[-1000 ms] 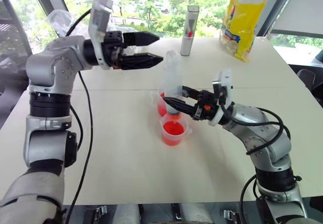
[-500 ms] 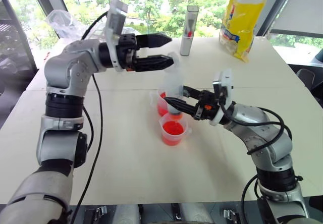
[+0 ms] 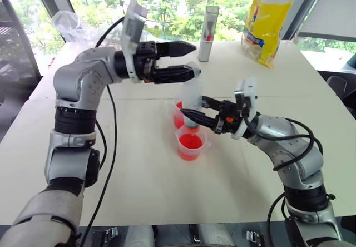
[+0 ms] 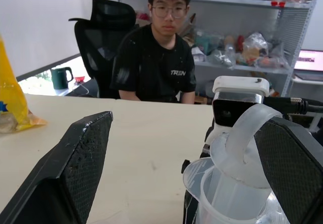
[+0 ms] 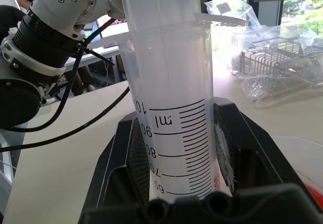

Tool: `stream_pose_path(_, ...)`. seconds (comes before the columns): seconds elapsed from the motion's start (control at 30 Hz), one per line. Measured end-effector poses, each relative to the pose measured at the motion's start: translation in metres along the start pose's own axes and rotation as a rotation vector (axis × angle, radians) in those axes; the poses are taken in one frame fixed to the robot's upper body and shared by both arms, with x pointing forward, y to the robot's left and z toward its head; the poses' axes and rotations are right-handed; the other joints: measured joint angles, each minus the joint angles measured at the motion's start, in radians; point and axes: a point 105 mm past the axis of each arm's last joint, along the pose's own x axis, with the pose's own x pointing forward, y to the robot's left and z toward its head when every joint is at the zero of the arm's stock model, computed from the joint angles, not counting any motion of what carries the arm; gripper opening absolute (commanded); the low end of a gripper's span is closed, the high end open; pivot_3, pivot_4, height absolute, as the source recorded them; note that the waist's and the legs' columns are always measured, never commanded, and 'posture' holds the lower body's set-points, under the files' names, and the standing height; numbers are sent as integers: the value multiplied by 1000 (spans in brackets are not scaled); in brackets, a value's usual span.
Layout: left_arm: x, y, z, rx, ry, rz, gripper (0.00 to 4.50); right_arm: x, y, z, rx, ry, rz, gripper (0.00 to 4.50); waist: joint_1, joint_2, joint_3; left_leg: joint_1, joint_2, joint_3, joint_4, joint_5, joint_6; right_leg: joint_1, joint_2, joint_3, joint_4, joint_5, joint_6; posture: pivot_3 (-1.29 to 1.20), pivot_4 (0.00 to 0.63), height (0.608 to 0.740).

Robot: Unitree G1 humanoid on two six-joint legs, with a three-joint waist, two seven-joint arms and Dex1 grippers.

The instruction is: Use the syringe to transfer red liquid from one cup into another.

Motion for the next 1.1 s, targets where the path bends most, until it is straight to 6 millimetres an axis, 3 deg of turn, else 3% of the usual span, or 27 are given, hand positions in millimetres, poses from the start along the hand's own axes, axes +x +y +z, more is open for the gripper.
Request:
stream_pose_path(0.03,0,0,0,0,0,0,4447,0,0,0,0,0,0,1387,0,0,0,0,0,0,0,0,0,0,0,0,0,0,0,0,150,740)
stream_pose_path(0.1,0,-1,0,4,2,-5,3612,0,-1,0,1,1,-6,1387,0,0,0,0,0,0,0,0,0,0,0,0,0,0,0,0,150,740)
stream_pose_path(0.33,4,-7,-3,20,17,-45,154,-1,-5,-2,12,12,-35,1387,0,0,0,0,0,0,0,0,0,0,0,0,0,0,0,0,150,740)
stream_pose_path(1.1,1,-11,-16,52,91,-50,21,2,-1,-3,49,32,0,1387,0,0,0,0,0,0,0,0,0,0,0,0,0,0,0,0,150,740)
